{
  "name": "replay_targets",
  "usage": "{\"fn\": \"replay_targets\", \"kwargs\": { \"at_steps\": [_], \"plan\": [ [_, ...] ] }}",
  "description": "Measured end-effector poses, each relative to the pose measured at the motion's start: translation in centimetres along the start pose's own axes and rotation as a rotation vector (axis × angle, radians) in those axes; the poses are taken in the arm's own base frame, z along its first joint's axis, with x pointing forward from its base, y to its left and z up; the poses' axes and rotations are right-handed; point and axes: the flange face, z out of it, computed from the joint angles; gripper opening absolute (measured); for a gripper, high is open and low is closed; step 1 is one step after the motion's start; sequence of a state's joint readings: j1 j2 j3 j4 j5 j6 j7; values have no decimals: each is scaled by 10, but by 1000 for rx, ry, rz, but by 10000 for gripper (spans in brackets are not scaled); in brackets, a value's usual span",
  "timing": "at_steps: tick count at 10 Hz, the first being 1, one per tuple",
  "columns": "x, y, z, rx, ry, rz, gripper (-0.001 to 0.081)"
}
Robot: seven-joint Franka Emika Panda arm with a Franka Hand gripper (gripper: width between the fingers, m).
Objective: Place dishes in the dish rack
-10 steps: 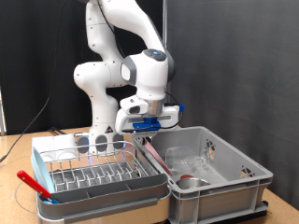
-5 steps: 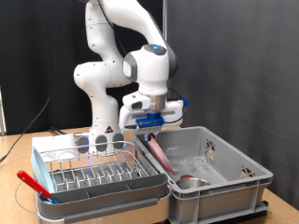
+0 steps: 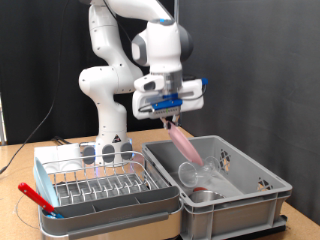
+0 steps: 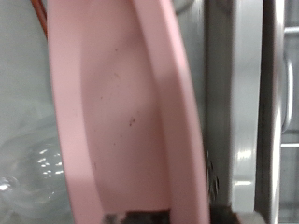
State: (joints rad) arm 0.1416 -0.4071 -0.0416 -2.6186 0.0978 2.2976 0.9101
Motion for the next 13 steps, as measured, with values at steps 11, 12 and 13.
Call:
{"fn": "replay_targets", "kwargs": {
  "at_steps": [11, 12, 13],
  "plan": [
    [45, 30, -96, -186, 238, -284, 35],
    [54, 40, -104, -215, 266, -296, 35],
    [65, 52, -113, -232, 288, -287, 35]
  ]
}}
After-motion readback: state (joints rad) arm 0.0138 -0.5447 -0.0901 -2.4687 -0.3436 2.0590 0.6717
